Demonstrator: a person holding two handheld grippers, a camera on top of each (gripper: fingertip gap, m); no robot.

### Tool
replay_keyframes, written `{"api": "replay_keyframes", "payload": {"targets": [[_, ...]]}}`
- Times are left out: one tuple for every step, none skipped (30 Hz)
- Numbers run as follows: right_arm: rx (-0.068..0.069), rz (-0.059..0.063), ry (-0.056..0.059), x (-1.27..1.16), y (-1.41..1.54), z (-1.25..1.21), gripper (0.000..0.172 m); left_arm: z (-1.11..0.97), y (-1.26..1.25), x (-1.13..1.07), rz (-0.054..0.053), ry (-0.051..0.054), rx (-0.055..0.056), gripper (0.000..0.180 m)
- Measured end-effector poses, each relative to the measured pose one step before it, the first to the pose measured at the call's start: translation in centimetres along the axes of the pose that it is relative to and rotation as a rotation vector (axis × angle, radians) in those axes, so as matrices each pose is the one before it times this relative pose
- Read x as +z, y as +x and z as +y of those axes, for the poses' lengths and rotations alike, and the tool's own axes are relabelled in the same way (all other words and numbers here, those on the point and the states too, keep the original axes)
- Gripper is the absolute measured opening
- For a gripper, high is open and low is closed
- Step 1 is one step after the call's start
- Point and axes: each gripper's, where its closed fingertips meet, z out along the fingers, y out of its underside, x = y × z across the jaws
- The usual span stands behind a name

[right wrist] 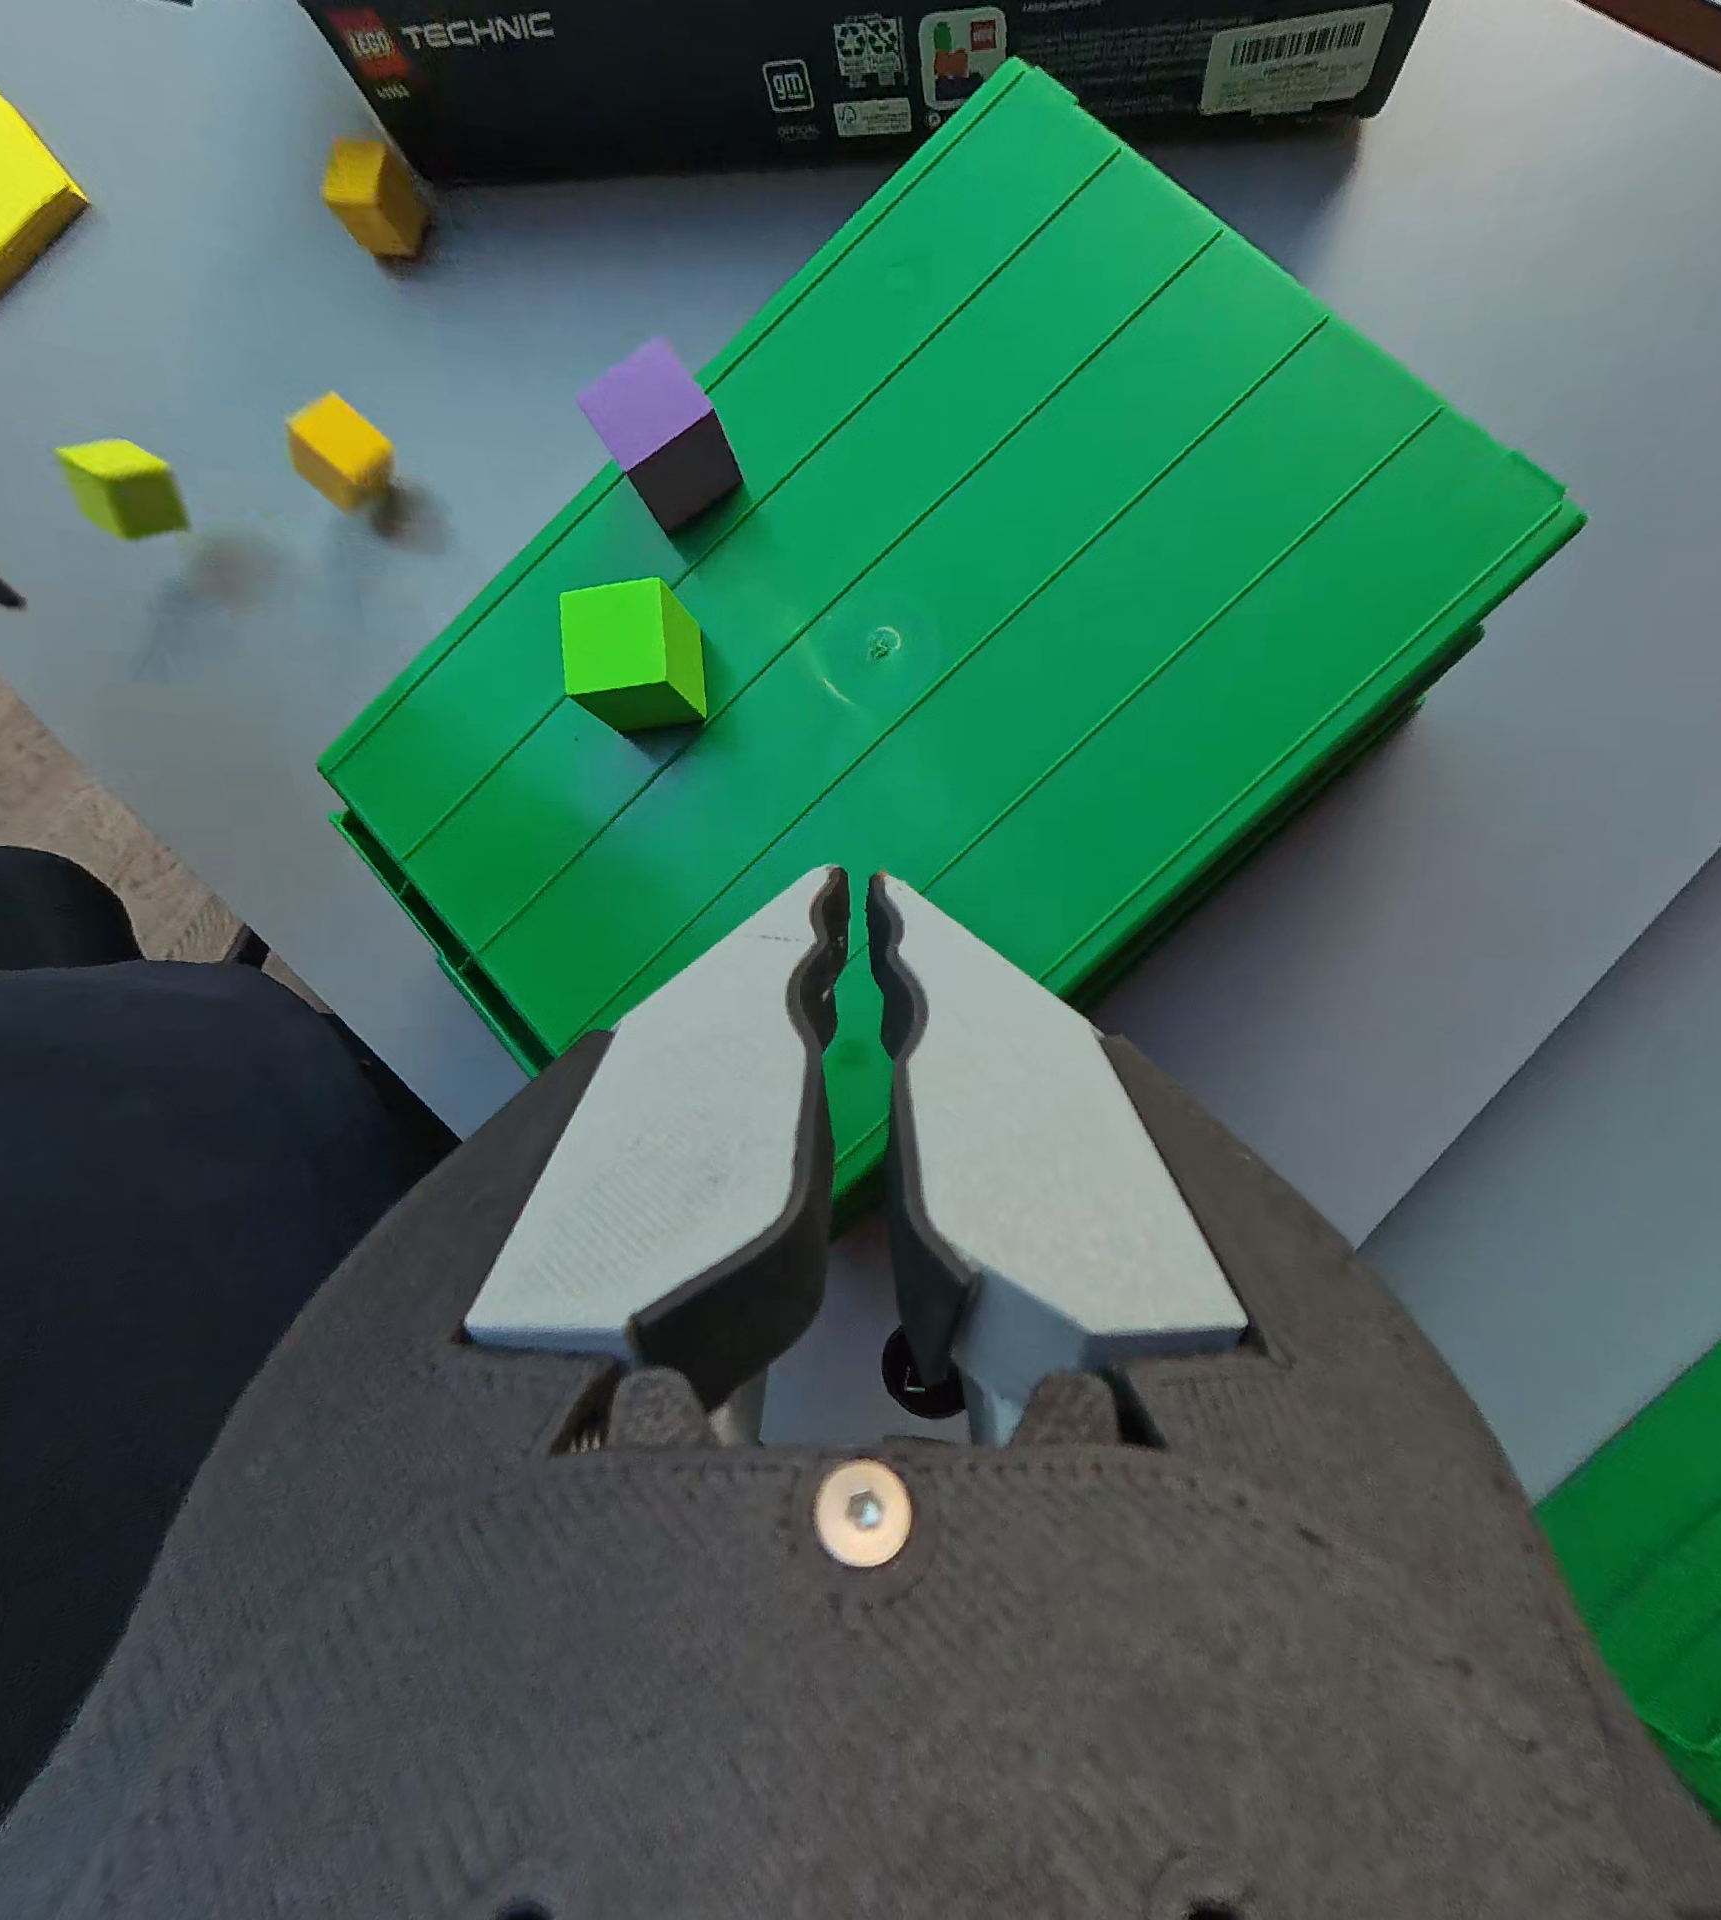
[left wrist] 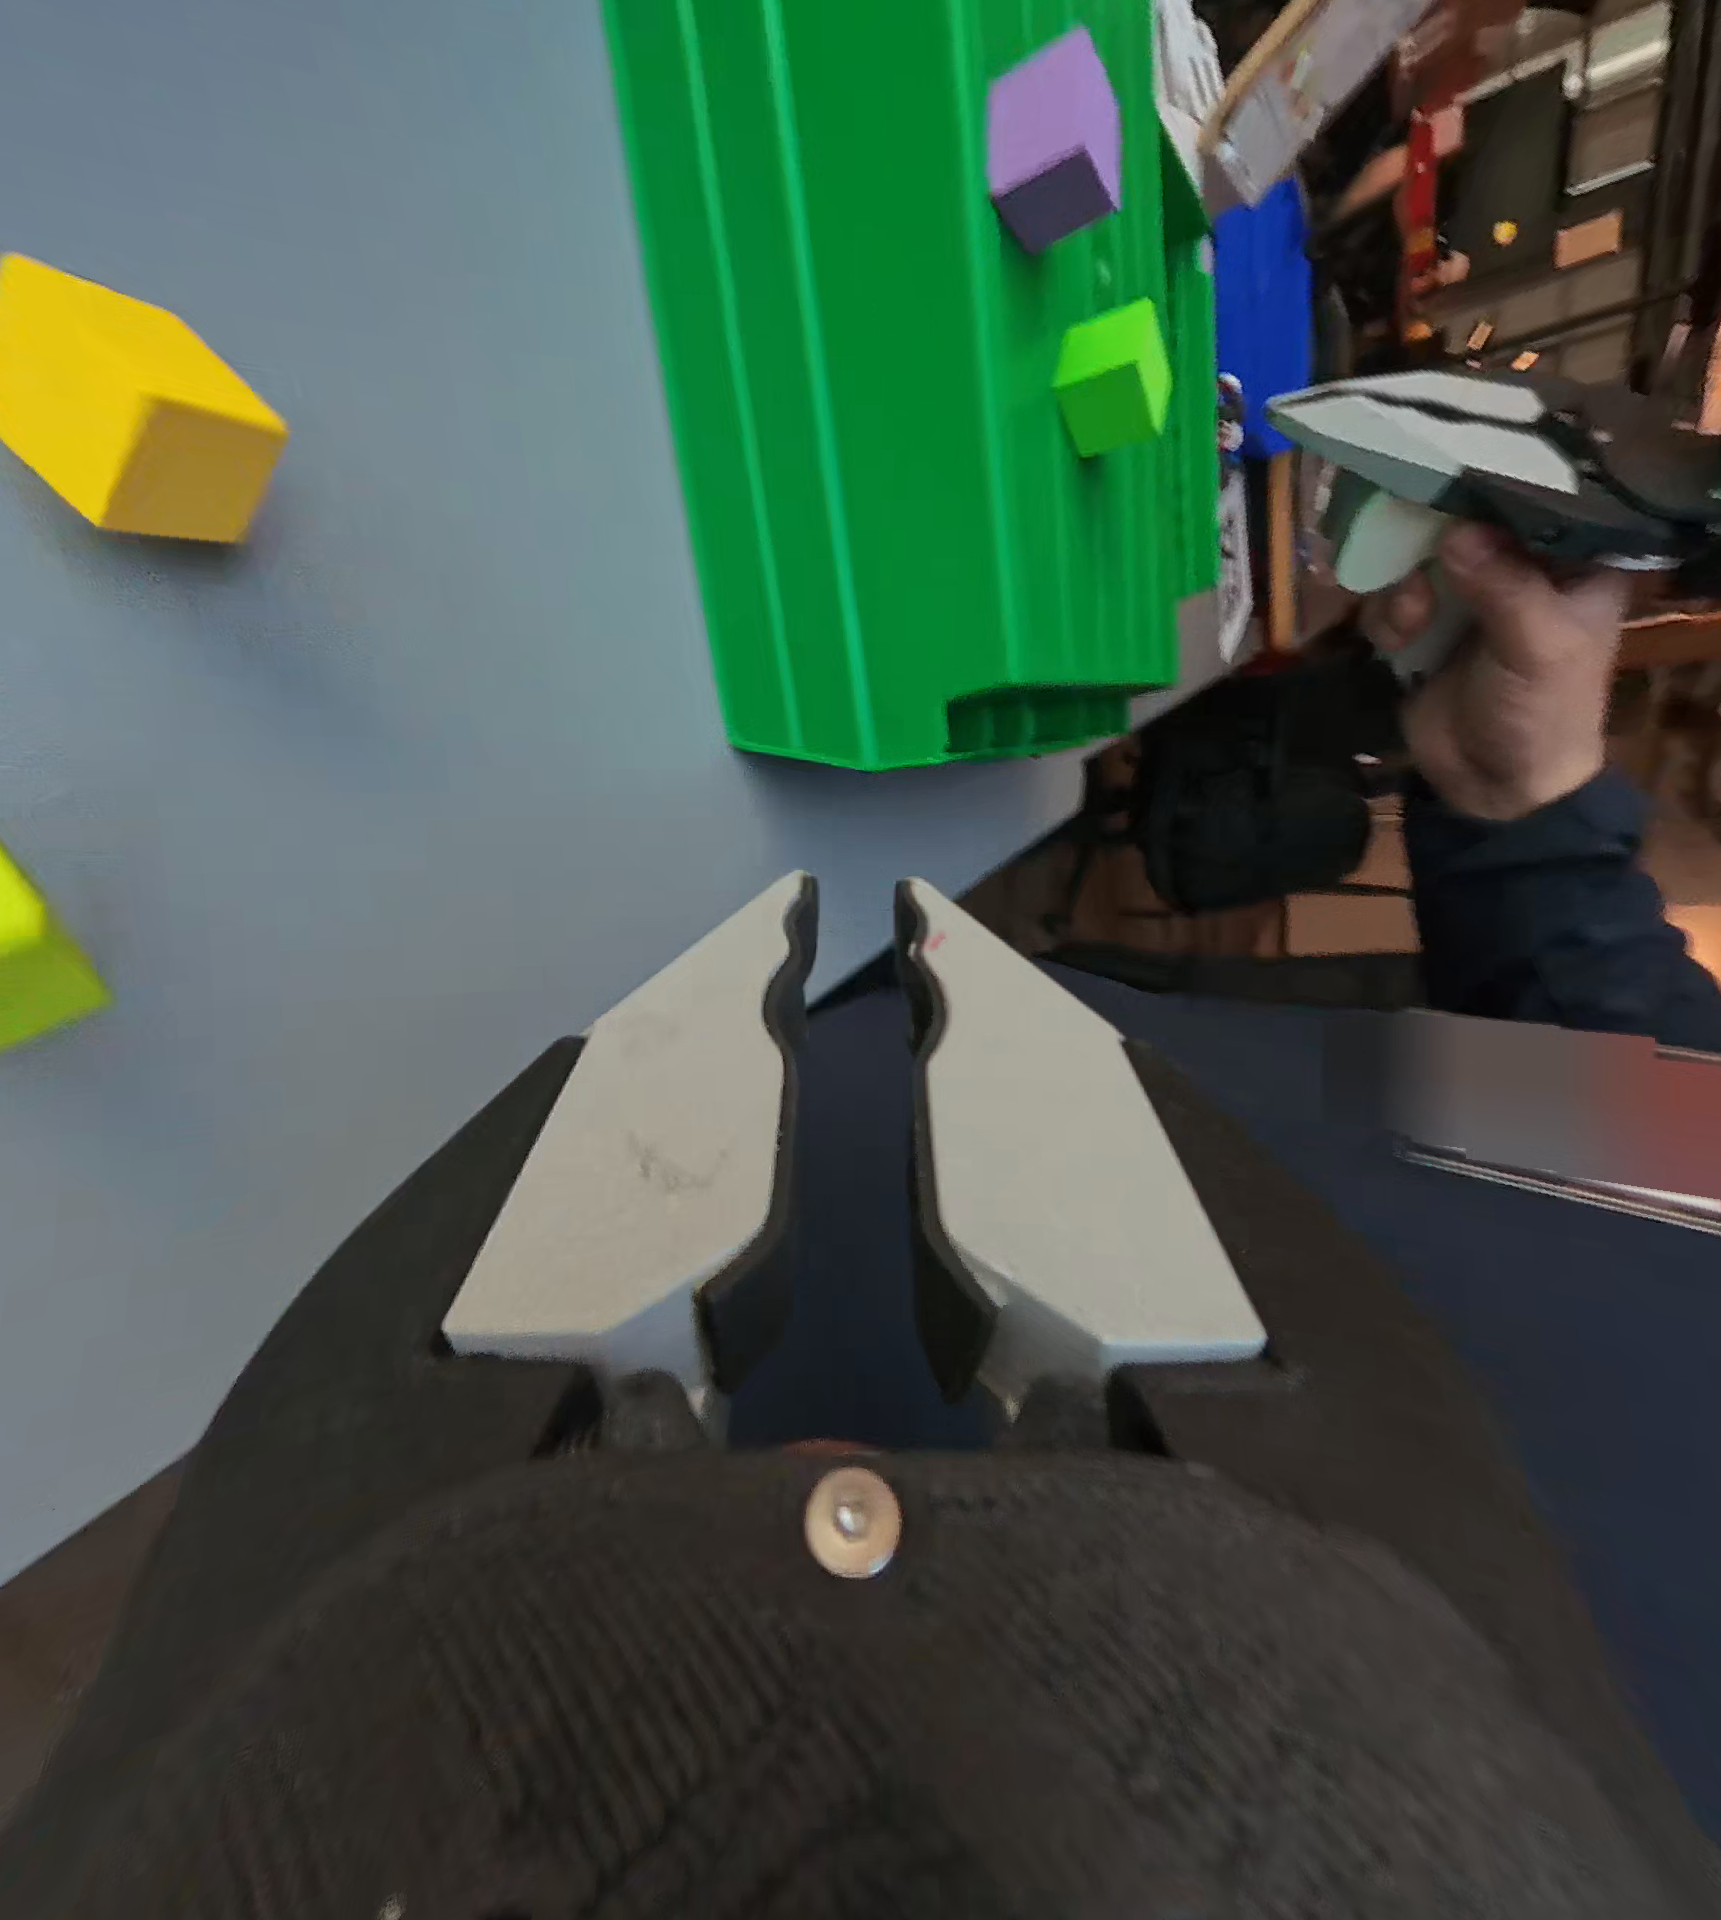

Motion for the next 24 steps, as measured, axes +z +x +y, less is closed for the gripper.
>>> {"api": "replay_keyframes", "payload": {"targets": [[-0.0135,0.012,-0.0073,-0.004,0.125,0.375,0.001,-0.194,-1.397,-0.369,-0.0656,0.0253,0.0281,0.012],[-0.0083,0.0096,-0.0092,0.007,0.098,0.426,0.001,0.038,-1.592,-0.281,-0.0702,0.015,0.024,0.012],[-0.0013,0.0016,-0.0065,0.028,-0.008,0.377,0.001,0.067,-1.625,-0.207,-0.0613,0.0211,0.0232,0.013],[0.0034,-0.006,-0.0021,0.055,-0.119,0.299,0.001,0.125,-1.714,-0.162,-0.0551,0.027,0.0196,0.012],[0.0051,-0.0074,-0.0009,0.045,-0.14,0.272,0.001,0.246,-1.75,-0.201,-0.0539,0.0244,0.0041,0.012],[0.0052,-0.0052,-0.0018,0.044,-0.112,0.261,0.001,0.196,-1.392,-0.305,-0.032,0.0271,-0.0064,0.012],[0.0036,-0.0043,-0.0027,0.022,-0.111,0.25,0.001,-0.126,-1.047,-0.517,-0.0184,0.0472,0.002,0.011],[-0.0003,-0.0042,-0.0034,0.017,-0.124,0.219,0.001,-0.134,-1.193,-0.72,-0.0343,0.0452,0.01,0.008],[-0.0043,-0.001,-0.0046,0.006,-0.058,0.206,0.001,0.013,-1.31,-0.82,-0.0425,0.0304,0.0111,0.007],[-0.0064,0.0026,-0.0064,-0.001,0.0,0.207,0.001,-0.066,-1.199,-0.944,-0.0305,0.0311,0.0092,0.007],[-0.0068,0.0035,-0.0078,-0.015,0.052,0.187,0.001,-0.166,-1.205,-1.014,-0.0236,0.0327,-0.0054,0.005],[-0.0058,0.003,-0.0071,0.001,0.069,0.153,0.001,-0.082,-1.221,-0.967,-0.0168,0.0202,-0.0178,0.005],[-0.0042,0.0014,-0.0056,0.014,0.063,0.122,0.001,0.105,-1.207,-0.896,-0.012,0.0025,-0.0201,0.006],[-0.0023,-0.0004,-0.006,0.033,0.054,0.087,0.001,0.14,-1.315,-0.884,-0.0215,0.0009,-0.0137,0.008],[-0.0013,-0.0002,-0.0069,0.048,0.056,0.063,0.001,0.038,-1.401,-0.929,-0.0332,0.0083,-0.0061,0.008],[-0.0024,0.0008,-0.0056,0.022,0.053,-0.006,0.001,-0.09,-1.282,-0.945,-0.0298,0.0156,-0.0039,0.008],[-0.004,0.0011,-0.004,0.009,0.029,-0.058,0.001,-0.136,-1.022,-0.938,-0.0173,0.016,-0.0036,0.01],[-0.005,0.0012,-0.0041,0.002,-0.011,-0.093,0.001,0.039,-0.904,-0.89,-0.0135,0.0041,-0.0028,0.016],[-0.0064,0.0017,-0.0041,-0.007,-0.015,-0.113,0.001,0.411,-0.97,-0.753,-0.0201,-0.0135,0.0002,0.025],[-0.0079,0.0027,-0.0023,-0.004,-0.034,-0.135,0.001,0.788,-0.915,-0.457,-0.0159,-0.0305,-0.0034,0.042],[-0.0078,0.0021,-0.0015,0.016,-0.049,-0.131,0.001,1.206,-0.566,-0.163,0.0058,-0.0577,-0.0085,0.06],[-0.0052,0.0002,-0.004,0.075,-0.074,-0.073,0.001,1.245,-0.14,-0.021,0.0208,-0.0615,-0.0007,0.068],[-0.0026,-0.0008,-0.007,0.112,-0.087,-0.036,0.001,0.879,0.059,0.062,0.013,-0.0377,0.0189,0.071],[-0.0024,-0.0008,-0.0075,0.127,-0.1,-0.022,0.001,0.464,-0.025,0.146,-0.0116,-0.017,0.0333,0.071]]}}
